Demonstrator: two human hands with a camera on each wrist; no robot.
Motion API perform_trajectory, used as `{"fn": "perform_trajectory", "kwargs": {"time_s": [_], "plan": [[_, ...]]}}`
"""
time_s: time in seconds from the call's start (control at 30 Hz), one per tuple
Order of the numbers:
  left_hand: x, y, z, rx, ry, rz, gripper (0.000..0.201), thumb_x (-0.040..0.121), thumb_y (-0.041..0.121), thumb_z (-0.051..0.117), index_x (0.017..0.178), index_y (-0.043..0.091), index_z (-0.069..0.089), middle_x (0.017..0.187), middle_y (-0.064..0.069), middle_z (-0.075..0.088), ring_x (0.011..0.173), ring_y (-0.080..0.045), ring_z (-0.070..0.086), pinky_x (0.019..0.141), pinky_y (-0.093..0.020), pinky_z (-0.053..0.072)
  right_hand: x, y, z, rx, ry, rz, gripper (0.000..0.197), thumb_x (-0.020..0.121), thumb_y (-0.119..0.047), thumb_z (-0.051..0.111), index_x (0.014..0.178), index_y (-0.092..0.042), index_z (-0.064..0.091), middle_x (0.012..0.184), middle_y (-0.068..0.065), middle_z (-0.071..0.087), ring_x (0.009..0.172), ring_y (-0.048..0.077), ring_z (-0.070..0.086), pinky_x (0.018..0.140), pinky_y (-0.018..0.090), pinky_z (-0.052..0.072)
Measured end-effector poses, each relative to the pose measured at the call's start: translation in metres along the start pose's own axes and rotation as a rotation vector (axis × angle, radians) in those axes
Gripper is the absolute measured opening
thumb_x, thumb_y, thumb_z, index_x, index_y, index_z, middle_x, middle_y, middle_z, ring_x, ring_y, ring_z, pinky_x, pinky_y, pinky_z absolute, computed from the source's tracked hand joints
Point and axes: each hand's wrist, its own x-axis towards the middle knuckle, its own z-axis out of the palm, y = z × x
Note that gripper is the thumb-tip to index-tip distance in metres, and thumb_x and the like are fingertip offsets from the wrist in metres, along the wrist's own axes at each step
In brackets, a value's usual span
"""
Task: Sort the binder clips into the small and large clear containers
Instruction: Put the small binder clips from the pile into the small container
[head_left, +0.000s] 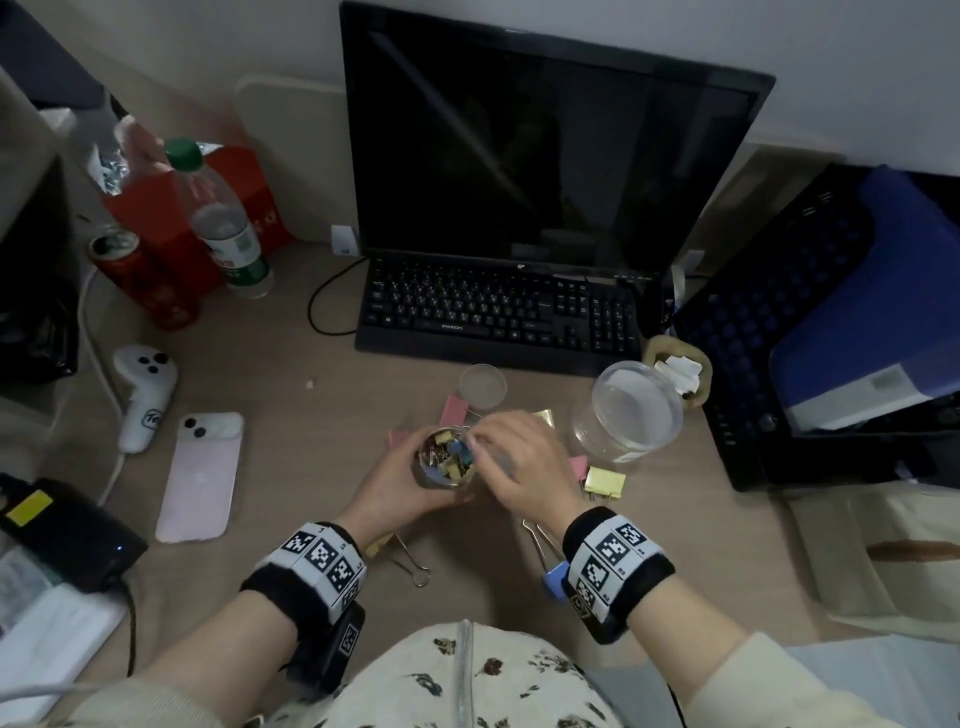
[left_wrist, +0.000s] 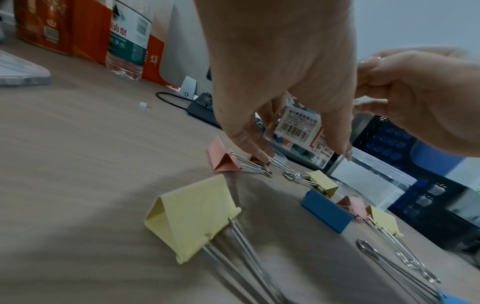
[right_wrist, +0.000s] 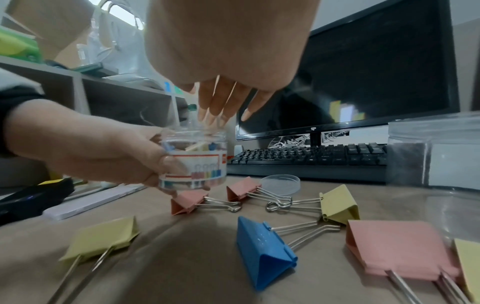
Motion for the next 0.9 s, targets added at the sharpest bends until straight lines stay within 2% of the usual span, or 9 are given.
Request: {"fn": "perform_trajectory", "kwargs": {"time_s": [0.07,0.13,0.2,0.3,0.47,0.53,0.63,0.73,0.9], "plan": [[0.002,-0.002,-0.007,0.057,0.028,-0.014,0.076,0.045,0.046,0.095,0.112,0.045,0.059,0.111,0.014,0.067,0.105,-0.006,0.064,0.097,-0.035,0.053,0.013,0.01,-0.002,-0.015,-0.018,0.132,0.028,0.096,-0.029,0.047,0.104,-0.011,0.067,0.103,0.001,0.067,0.096,0.016,0.058,0.085,0.036,0.047],[0.003,-0.001,-0.012,0.084,0.041,-0.032,0.071,0.051,0.037,0.095,0.107,0.05,0.054,0.112,0.017,0.063,0.104,0.0,0.061,0.097,-0.027,0.05,0.026,0.025,0.0,-0.018,-0.137,0.323,0.03,0.097,-0.03,0.047,0.119,-0.014,0.06,0.118,0.001,0.059,0.11,0.016,0.053,0.094,0.036,0.043],[0.004,-0.001,-0.017,0.098,0.045,-0.048,0.071,0.057,0.026,0.094,0.104,0.053,0.048,0.11,0.022,0.06,0.101,0.008,0.058,0.093,-0.018,0.049,0.04,0.039,0.005,-0.056,-0.256,0.442,0.038,0.095,-0.03,0.051,0.132,-0.018,0.05,0.131,0.001,0.05,0.121,0.019,0.047,0.1,0.035,0.039],[0.006,-0.005,-0.022,0.096,0.061,-0.056,0.072,0.057,0.026,0.094,0.106,0.054,0.049,0.112,0.019,0.062,0.103,0.004,0.061,0.092,-0.018,0.05,0.059,0.051,0.011,-0.152,-0.383,0.524,0.049,0.095,-0.035,0.054,0.139,-0.018,0.042,0.139,0.002,0.042,0.125,0.022,0.044,0.094,0.031,0.035],[0.01,-0.006,-0.027,0.058,0.084,-0.086,0.073,0.058,0.022,0.094,0.113,0.045,0.053,0.113,0.014,0.065,0.103,0.006,0.061,0.093,-0.02,0.051,0.08,0.063,0.032,-0.234,-0.404,0.694,0.068,0.084,-0.058,0.06,0.133,-0.015,0.042,0.133,0.006,0.044,0.121,0.028,0.046,0.093,0.04,0.044],[0.01,-0.003,-0.028,0.047,0.085,-0.096,0.075,0.058,0.023,0.094,0.118,0.041,0.053,0.114,0.014,0.065,0.102,0.007,0.061,0.093,-0.019,0.051,0.082,0.066,0.041,-0.248,-0.392,0.736,0.072,0.08,-0.062,0.063,0.13,-0.014,0.042,0.131,0.007,0.044,0.119,0.029,0.046,0.09,0.041,0.046],[0.01,-0.003,-0.027,0.038,0.091,-0.121,0.079,0.058,0.025,0.094,0.125,0.036,0.053,0.116,0.016,0.064,0.103,0.007,0.061,0.093,-0.018,0.051,0.084,0.068,0.048,-0.249,-0.357,0.746,0.074,0.076,-0.059,0.07,0.126,-0.014,0.041,0.127,0.007,0.046,0.116,0.03,0.047,0.086,0.042,0.046],[0.008,-0.001,-0.026,0.035,0.097,-0.133,0.083,0.057,0.026,0.095,0.129,0.032,0.053,0.116,0.016,0.064,0.104,0.005,0.061,0.094,-0.02,0.051,0.087,0.07,0.048,-0.163,-0.349,0.759,0.071,0.074,-0.049,0.077,0.122,-0.013,0.04,0.126,0.008,0.047,0.114,0.031,0.049,0.086,0.043,0.045],[0.002,0.008,-0.025,0.023,0.091,-0.136,0.079,0.06,0.019,0.093,0.125,0.03,0.052,0.113,0.015,0.064,0.099,0.013,0.06,0.086,-0.009,0.049,0.085,0.07,0.044,-0.114,-0.457,0.797,0.076,0.068,-0.049,0.08,0.123,-0.015,0.041,0.126,0.009,0.052,0.113,0.031,0.054,0.09,0.042,0.048]]}}
